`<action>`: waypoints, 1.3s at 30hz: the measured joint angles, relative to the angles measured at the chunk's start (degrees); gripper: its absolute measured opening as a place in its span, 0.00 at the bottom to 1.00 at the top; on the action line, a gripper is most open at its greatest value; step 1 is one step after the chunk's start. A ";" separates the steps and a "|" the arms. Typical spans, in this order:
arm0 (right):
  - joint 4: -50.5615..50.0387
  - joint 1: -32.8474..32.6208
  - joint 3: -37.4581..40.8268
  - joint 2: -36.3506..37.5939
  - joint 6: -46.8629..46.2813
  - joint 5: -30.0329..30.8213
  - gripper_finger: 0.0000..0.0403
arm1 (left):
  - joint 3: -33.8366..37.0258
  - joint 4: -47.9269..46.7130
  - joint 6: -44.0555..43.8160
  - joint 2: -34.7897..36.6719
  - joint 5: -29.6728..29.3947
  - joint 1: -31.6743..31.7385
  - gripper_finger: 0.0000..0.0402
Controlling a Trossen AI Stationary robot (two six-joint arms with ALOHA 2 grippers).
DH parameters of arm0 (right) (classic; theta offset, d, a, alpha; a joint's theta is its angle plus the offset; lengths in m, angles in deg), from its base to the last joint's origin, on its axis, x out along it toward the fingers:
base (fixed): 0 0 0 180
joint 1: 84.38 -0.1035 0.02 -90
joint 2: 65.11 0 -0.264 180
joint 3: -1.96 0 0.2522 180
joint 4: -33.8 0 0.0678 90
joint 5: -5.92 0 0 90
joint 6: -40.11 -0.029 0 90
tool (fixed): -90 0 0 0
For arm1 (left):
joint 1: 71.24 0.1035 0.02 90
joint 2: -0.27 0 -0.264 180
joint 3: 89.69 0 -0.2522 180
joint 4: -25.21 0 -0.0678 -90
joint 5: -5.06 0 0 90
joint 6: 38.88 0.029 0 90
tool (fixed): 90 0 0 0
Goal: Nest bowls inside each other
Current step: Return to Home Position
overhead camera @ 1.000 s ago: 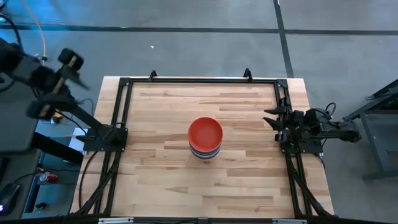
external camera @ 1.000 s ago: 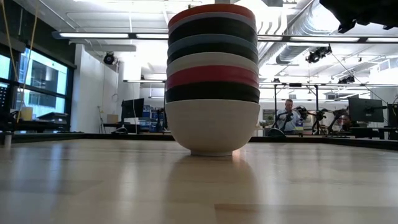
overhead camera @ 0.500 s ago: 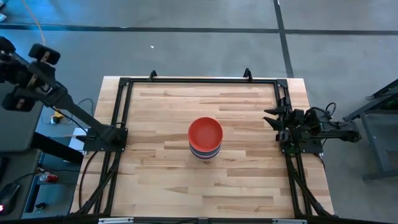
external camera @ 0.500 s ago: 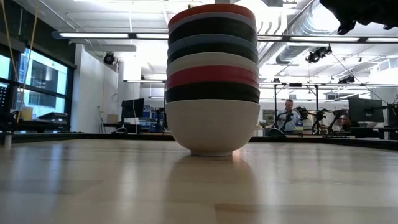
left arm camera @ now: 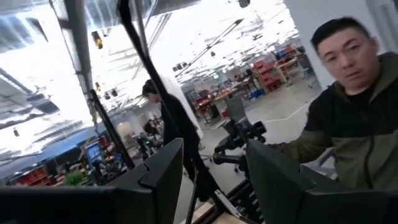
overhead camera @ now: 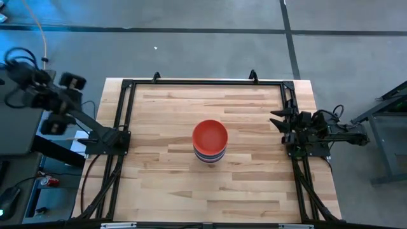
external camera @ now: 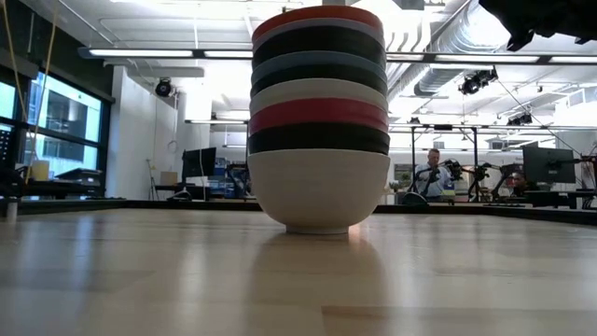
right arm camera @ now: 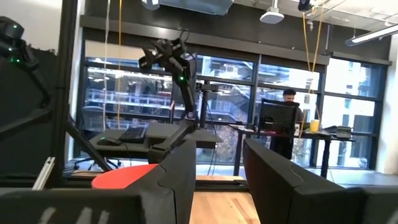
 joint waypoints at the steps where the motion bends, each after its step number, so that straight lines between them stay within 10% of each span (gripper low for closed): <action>1: -0.02 0.00 0.00 0.00 0.00 -0.20 0.31 | 2.38 1.75 0.06 0.71 -0.60 0.00 0.41; 39: -6.21 0.00 0.00 0.00 -5.51 -3.72 0.31 | 44.18 42.19 -19.42 5.66 -3.25 0.00 0.41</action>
